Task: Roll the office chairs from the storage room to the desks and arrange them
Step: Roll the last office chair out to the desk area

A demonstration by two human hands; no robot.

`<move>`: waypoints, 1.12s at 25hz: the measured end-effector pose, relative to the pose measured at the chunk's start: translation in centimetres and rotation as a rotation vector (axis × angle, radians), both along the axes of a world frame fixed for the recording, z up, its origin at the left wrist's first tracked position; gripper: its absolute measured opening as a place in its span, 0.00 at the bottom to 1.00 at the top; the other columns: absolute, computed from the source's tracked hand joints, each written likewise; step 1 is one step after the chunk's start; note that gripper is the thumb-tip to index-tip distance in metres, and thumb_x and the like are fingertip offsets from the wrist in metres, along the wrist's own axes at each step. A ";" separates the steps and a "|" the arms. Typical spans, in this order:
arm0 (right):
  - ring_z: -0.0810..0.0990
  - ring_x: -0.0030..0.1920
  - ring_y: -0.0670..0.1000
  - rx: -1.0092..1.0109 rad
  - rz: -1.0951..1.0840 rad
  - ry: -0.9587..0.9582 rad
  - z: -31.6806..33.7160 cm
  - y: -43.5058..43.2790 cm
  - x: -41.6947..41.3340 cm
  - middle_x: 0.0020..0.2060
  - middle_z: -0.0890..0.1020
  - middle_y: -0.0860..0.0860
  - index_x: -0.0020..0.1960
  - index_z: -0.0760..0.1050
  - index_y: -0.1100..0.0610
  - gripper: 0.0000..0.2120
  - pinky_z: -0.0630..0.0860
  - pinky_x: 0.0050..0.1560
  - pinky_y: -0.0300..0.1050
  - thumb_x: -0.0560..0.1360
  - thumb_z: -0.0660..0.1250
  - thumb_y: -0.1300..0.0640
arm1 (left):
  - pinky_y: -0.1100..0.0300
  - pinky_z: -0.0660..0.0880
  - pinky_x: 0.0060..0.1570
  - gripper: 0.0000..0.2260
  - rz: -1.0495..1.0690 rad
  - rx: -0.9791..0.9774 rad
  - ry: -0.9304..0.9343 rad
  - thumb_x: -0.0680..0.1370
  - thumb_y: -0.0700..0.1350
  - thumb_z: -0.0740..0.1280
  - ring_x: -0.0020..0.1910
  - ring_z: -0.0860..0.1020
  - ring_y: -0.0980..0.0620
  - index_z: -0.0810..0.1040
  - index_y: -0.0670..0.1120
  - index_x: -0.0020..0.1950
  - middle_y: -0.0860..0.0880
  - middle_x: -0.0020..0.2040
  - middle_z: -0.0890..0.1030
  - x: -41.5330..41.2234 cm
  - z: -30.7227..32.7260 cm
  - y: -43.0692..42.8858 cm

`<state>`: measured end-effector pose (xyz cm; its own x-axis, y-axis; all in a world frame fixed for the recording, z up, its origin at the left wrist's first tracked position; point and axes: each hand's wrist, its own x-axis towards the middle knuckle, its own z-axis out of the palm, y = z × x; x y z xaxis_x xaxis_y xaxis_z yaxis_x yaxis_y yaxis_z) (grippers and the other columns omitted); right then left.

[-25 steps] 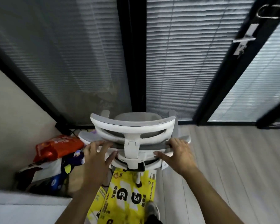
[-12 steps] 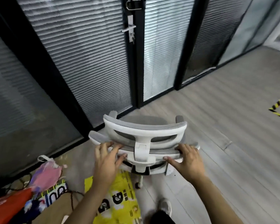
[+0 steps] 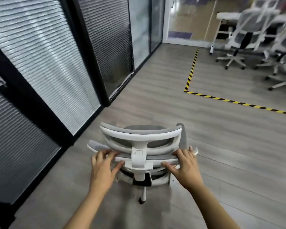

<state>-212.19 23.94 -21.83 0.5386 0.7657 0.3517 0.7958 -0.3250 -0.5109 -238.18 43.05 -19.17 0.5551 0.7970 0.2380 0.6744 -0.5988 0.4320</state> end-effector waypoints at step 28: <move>0.66 0.71 0.56 0.032 -0.610 0.146 -1.0 -2.8 95.4 0.60 0.73 0.51 0.58 0.78 0.50 0.33 0.69 0.69 0.60 0.69 0.62 0.25 | 0.52 0.72 0.57 0.20 -0.527 0.020 -0.087 0.71 0.69 0.62 0.54 0.68 0.46 0.80 0.60 0.55 0.52 0.50 0.74 109.3 -1.1 7.9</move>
<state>-116.82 21.14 -22.86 0.9195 0.2952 0.2595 0.3930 -0.6815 -0.6173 -128.89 50.90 -20.23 0.8566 0.4101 0.3131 0.2419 -0.8552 0.4584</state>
